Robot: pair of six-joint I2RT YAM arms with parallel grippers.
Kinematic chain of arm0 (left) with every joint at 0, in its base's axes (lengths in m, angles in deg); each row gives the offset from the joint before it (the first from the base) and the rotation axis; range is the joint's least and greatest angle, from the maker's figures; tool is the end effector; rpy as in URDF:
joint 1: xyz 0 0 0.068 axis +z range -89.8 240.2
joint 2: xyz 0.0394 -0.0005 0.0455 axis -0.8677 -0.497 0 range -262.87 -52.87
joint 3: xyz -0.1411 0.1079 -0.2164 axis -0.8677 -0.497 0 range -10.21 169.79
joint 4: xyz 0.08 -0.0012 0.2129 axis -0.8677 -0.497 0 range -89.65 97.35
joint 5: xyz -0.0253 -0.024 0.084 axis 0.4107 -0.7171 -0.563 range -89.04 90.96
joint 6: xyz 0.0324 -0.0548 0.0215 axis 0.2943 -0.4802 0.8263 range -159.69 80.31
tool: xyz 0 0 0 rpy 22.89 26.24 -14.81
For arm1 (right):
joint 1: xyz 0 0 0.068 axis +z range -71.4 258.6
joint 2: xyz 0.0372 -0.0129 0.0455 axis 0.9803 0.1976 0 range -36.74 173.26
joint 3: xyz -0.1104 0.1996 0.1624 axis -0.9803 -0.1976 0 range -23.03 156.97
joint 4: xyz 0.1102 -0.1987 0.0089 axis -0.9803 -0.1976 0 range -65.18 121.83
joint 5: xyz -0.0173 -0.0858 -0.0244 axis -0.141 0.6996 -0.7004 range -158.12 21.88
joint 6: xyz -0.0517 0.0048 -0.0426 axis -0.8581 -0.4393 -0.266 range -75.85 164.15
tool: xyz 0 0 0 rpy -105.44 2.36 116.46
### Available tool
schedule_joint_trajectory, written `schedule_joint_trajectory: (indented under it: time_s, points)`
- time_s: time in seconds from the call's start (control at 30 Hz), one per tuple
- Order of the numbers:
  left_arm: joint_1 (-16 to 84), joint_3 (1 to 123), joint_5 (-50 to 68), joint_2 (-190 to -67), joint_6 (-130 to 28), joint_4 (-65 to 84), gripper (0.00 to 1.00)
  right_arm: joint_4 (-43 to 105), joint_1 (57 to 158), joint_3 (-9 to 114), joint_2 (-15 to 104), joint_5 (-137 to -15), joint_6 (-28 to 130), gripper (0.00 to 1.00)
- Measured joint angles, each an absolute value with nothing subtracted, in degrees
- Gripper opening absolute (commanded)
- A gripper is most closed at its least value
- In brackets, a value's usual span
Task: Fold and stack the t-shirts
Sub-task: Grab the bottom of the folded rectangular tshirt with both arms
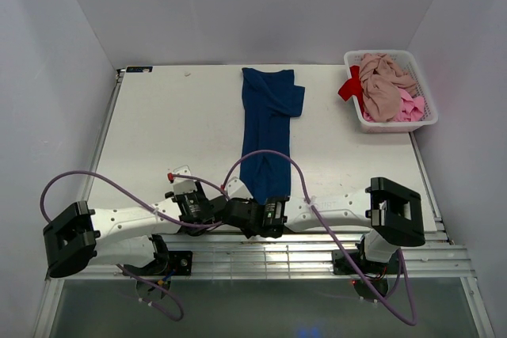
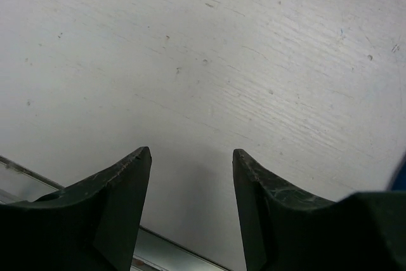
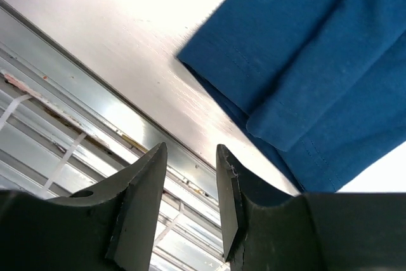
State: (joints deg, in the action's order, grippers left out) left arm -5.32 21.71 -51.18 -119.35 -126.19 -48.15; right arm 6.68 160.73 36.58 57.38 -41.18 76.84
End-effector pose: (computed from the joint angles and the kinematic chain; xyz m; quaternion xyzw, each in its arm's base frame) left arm 0.0871 -0.0890 0.1866 -0.1634 0.8833 0.1067 0.4263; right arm 0.0661 0.3004 0.2106 -0.3372 0.8781 0.0933 0.3265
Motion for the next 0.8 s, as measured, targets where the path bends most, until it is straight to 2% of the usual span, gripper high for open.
schedule_joint_trajectory:
  time_s: [0.33, 0.5, 0.63, 0.8]
  points:
    - [-6.2, 21.3, -53.9, -118.7, -131.4, -53.7, 0.66, 6.2, 161.0, 37.7, 58.4, -36.4, 74.9, 0.45]
    - [-10.1, 21.4, -53.8, -117.9, -133.2, -53.5, 0.66, 6.6, 156.1, 39.0, 57.6, -30.6, 77.1, 0.47]
    - [-8.4, 21.3, -54.0, -112.6, -127.3, -48.8, 0.66, 6.0, 155.2, 36.9, 53.0, -27.8, 78.6, 0.47]
    - [0.9, 17.8, -50.1, -100.6, -107.0, -31.6, 0.66, 5.9, 154.3, 33.8, 48.1, -27.4, 79.2, 0.48]
